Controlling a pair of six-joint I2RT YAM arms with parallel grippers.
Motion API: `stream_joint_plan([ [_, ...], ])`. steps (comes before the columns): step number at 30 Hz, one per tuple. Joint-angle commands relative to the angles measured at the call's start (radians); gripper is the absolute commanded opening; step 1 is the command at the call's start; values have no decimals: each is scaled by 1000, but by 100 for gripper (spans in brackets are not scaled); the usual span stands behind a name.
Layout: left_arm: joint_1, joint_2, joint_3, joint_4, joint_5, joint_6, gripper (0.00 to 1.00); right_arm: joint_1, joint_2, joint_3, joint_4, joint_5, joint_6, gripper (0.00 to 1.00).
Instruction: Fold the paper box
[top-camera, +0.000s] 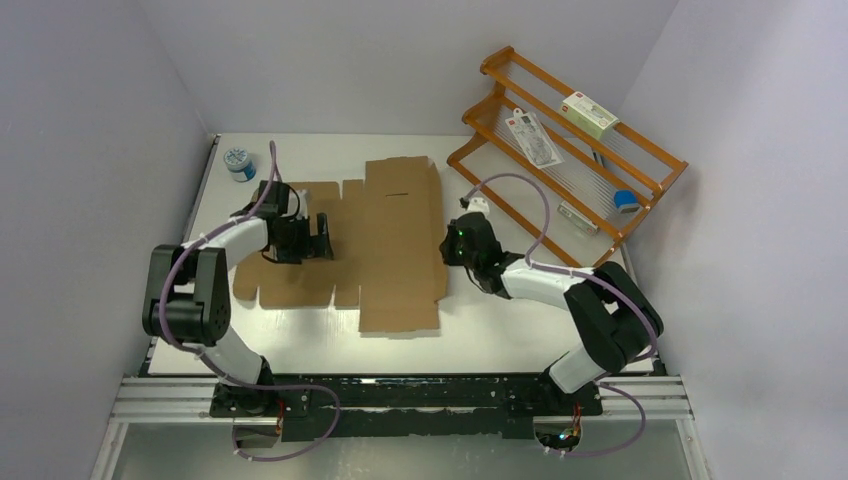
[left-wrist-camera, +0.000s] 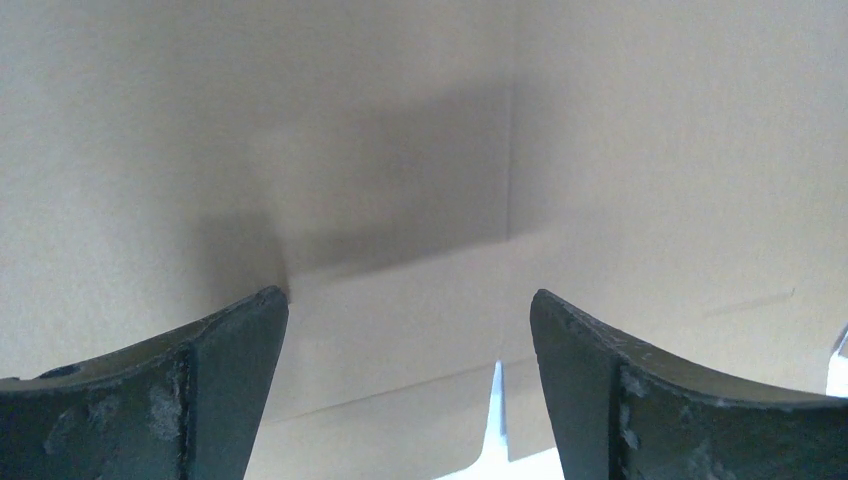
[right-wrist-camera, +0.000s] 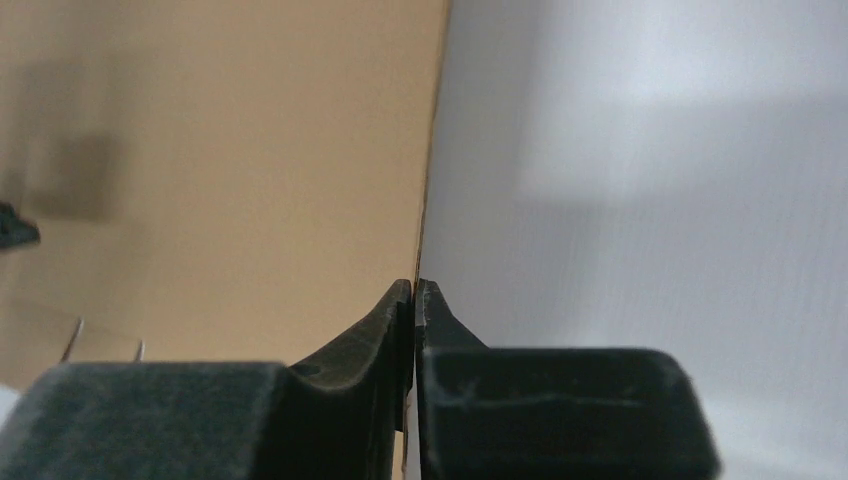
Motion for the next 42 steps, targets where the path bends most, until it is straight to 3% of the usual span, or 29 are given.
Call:
stream_joint_plan([
  [1, -2, -66, -116, -27, 154, -57, 97, -15, 11, 100, -28, 86, -114, 5],
  [5, -28, -156, -185, -24, 224, -80, 97, -31, 62, 193, -20, 128, -202, 5],
  [11, -168, -300, -232, -21, 242, -153, 97, -80, 209, 358, 57, 95, -325, 8],
  [14, -192, -365, -260, -7, 283, -193, 96, -91, 286, 473, 24, 103, -343, 13],
  [19, -191, -417, -113, -126, 107, -116, 97, -93, 309, 542, -61, 117, -348, 31],
  [25, -131, -241, 124, -151, -41, -32, 98, -93, 192, 425, -115, 111, -276, 50],
  [32, -21, 42, 375, -151, -67, -6, 98, -92, 32, 210, -164, 16, -72, 55],
  [38, 35, 187, 465, -166, -122, 18, 98, -88, -139, -10, -109, -117, 151, 58],
  [42, 40, 200, 394, -121, -125, 32, 98, -83, -254, -137, -64, -192, 284, 59],
])
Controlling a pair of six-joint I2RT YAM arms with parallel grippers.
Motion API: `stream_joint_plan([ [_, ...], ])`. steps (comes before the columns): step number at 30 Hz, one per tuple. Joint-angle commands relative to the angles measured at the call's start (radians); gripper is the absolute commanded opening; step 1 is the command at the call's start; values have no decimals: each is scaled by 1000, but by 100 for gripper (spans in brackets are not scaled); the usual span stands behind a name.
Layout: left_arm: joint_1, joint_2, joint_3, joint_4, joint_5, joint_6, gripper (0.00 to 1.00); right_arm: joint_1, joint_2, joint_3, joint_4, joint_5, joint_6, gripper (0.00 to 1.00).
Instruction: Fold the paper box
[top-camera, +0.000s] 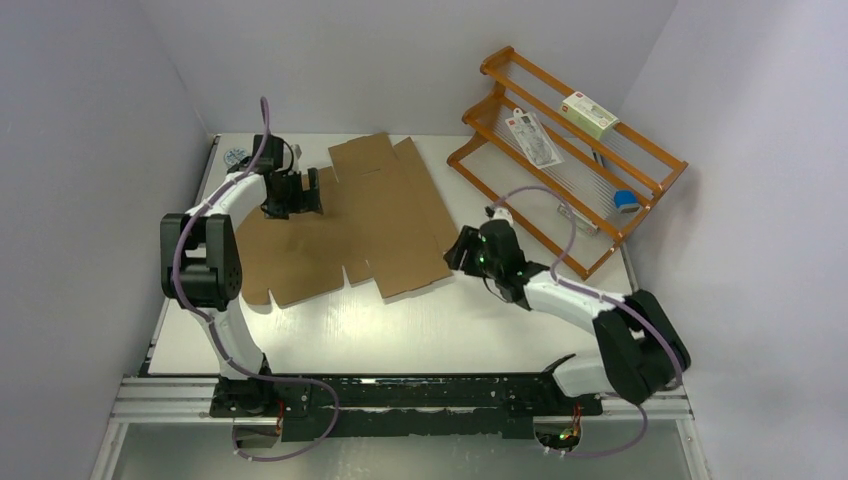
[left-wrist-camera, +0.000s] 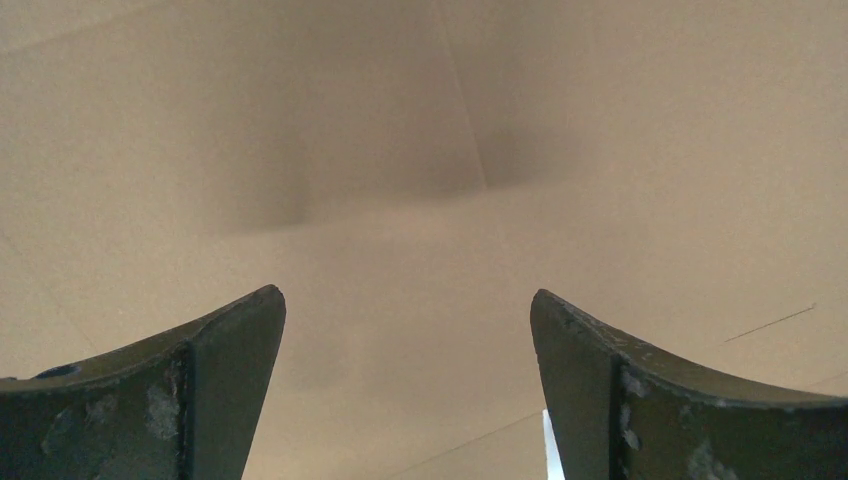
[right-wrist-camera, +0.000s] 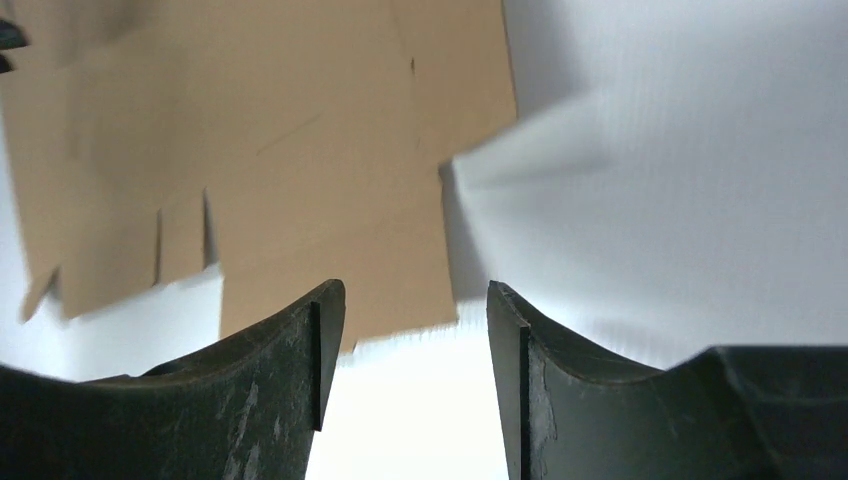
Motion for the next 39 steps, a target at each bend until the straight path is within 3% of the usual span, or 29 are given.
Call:
stream_joint_plan([
  [1, 3, 10, -34, 7, -39, 38, 98, 11, -122, -122, 102, -121, 225, 58],
  [10, 1, 39, -94, 12, -8, 50, 98, 141, -114, -294, 395, -33, 497, 58],
  [17, 0, 45, -100, 6, 7, 51, 98, 248, 62, -249, 447, 44, 593, 58],
  [23, -4, 33, -136, 1, 61, 44, 98, 253, 196, -222, 553, 29, 613, 55],
  [28, -9, -32, -239, 12, 123, 29, 98, 232, 219, -175, 552, 39, 567, 42],
  [30, -9, -69, -282, 19, 145, 26, 98, 212, 215, -150, 513, 38, 537, 24],
  [33, -13, -130, -357, 44, 196, 12, 98, 161, 194, -133, 457, 18, 488, 7],
  [39, -43, -259, -497, 52, 292, 5, 98, -29, 196, -23, 271, -213, 261, 0],
])
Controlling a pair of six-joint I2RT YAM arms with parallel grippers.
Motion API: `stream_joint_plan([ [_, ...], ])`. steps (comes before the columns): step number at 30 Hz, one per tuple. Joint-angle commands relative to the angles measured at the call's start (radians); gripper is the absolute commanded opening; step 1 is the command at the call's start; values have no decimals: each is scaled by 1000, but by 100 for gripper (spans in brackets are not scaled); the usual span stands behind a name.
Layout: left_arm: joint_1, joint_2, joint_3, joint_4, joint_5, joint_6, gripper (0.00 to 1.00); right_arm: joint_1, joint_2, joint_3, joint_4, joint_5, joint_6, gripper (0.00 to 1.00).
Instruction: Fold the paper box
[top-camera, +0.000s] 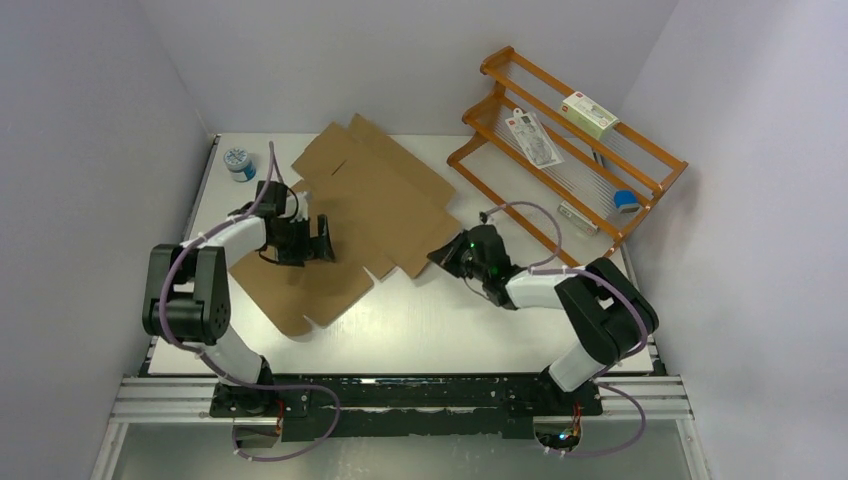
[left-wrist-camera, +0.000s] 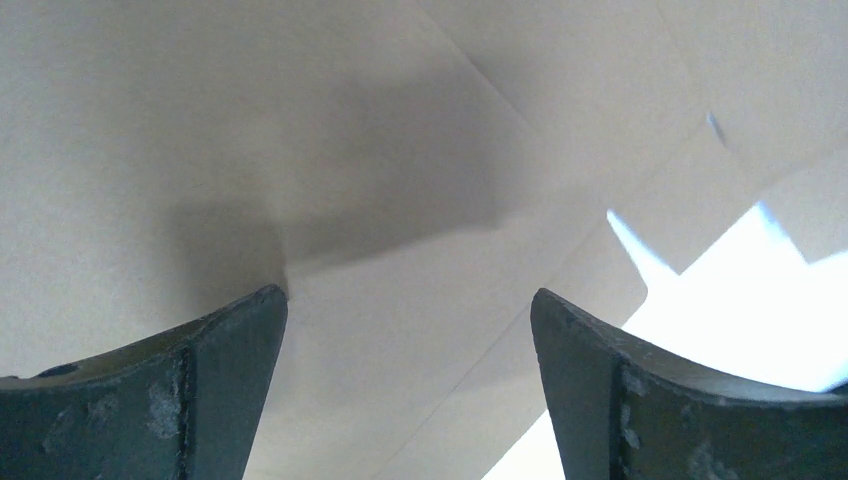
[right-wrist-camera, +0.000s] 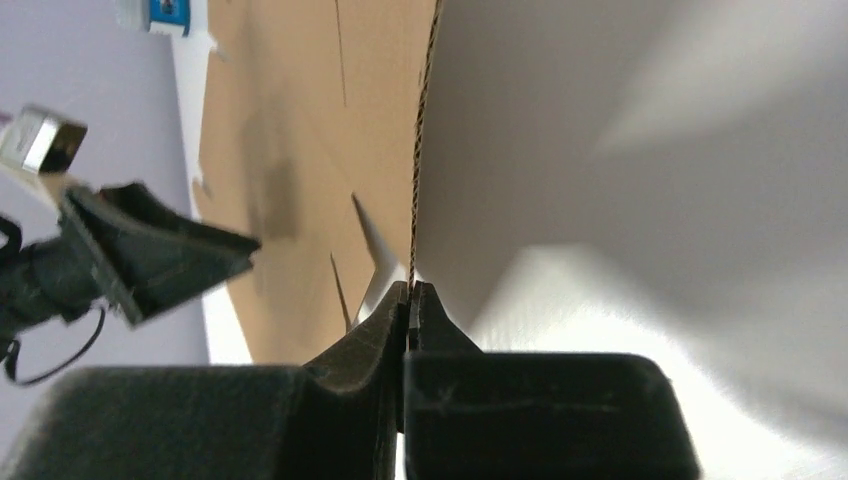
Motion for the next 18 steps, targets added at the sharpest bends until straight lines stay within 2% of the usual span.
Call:
stream_joint_plan([
  [1, -28, -87, -88, -44, 123, -23, 98, -144, 3, 95, -196, -181, -229, 0],
  [4, -26, -167, -63, -53, 70, -44, 98, -232, 10, 161, -328, -246, -345, 0],
  [7, -17, -186, 28, -49, -42, -57, 98, -287, 47, 252, -436, -334, -455, 0],
  [14, 25, -33, 225, -4, -163, -61, 98, -360, 146, 443, -644, -426, -642, 0],
  [18, 60, 107, 363, -24, -154, -37, 98, -360, 170, 500, -709, -420, -697, 0],
])
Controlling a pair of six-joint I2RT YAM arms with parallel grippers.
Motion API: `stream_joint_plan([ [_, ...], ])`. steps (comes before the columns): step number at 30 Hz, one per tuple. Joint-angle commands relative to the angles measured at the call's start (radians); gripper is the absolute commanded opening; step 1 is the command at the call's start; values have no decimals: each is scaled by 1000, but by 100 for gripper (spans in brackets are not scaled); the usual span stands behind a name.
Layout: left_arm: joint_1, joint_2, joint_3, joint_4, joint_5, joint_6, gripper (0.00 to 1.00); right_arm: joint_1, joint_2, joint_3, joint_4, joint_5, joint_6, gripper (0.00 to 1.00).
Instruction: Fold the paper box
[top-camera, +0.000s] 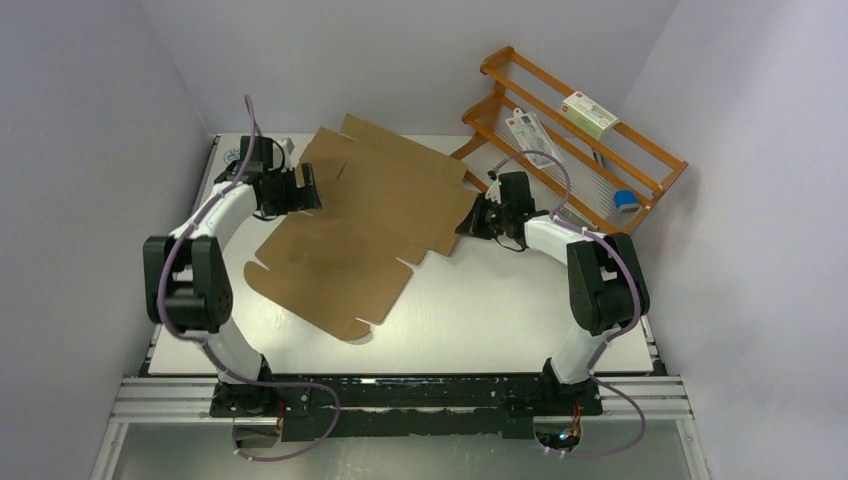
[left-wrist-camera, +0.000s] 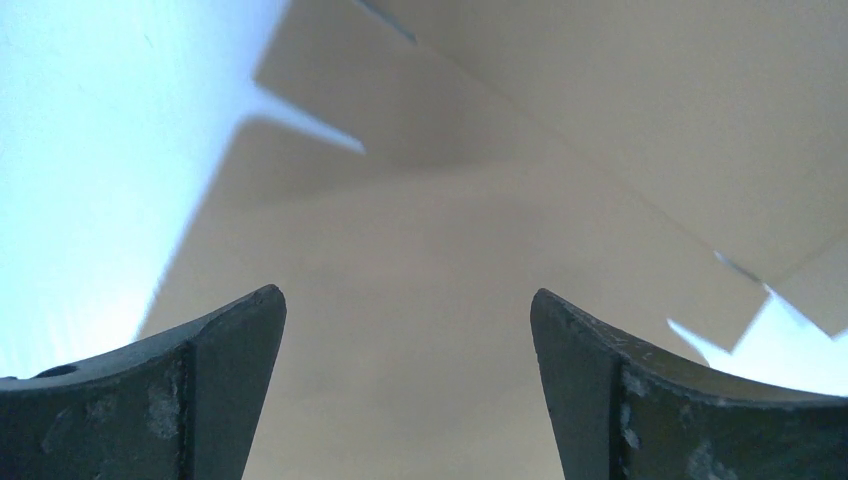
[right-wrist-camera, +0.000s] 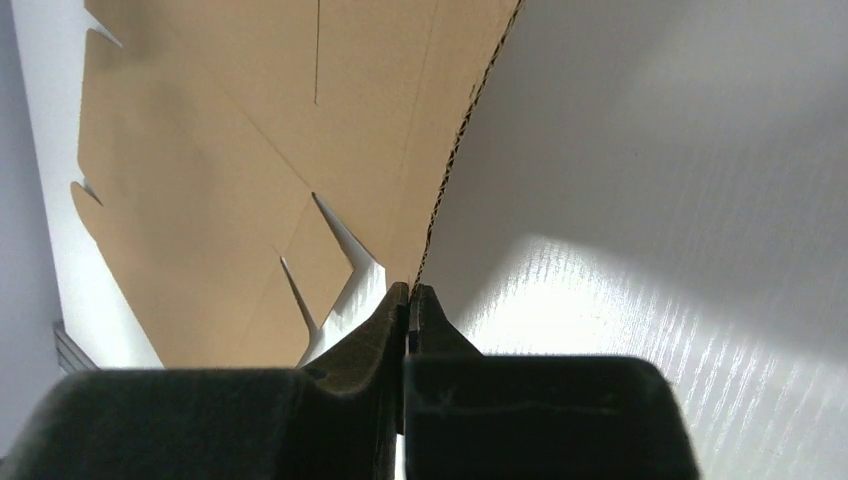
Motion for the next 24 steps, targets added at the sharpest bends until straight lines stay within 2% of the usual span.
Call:
stream_joint_plan([
  [1, 57, 142, 122, 0, -24, 15, 98, -5, 34, 66, -160, -26, -147, 0],
  [4, 70, 203, 157, -14, -8, 33, 98, -5, 59, 110, -213, -2, -203, 0],
  [9, 71, 256, 129, -6, 60, 42, 98, -6, 105, 181, -273, 47, -264, 0],
  [13, 71, 285, 104, -29, 91, 30, 98, -6, 138, 235, -294, 30, -282, 0],
  [24, 68, 199, -60, -26, 49, 28, 98, -7, 162, 296, -298, 39, -308, 8],
])
